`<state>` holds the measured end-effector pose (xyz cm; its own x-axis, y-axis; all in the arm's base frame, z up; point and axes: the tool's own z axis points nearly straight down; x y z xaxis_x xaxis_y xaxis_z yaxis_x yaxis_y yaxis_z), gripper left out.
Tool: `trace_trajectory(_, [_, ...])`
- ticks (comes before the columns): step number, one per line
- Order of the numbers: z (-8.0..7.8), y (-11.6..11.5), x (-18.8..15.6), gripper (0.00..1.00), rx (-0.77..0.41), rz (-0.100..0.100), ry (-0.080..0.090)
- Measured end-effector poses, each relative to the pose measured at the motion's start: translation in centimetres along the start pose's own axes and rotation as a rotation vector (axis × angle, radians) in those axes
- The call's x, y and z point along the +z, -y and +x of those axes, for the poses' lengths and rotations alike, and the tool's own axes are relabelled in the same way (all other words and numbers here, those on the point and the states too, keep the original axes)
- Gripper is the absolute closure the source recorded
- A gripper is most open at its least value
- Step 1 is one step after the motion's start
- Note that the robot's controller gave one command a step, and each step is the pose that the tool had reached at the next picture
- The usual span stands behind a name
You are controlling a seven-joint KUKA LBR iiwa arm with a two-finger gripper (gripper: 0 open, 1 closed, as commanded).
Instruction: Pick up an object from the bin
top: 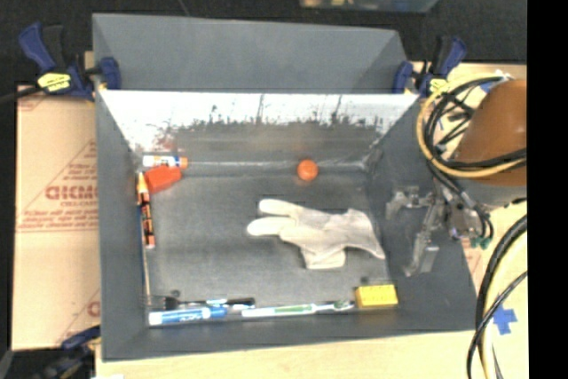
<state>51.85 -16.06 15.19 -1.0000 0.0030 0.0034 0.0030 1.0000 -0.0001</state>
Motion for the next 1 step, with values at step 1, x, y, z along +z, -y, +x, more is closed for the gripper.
trace_trajectory(1, [-0.2,-0.04,-0.33,0.0,-0.005,0.002,0.007])
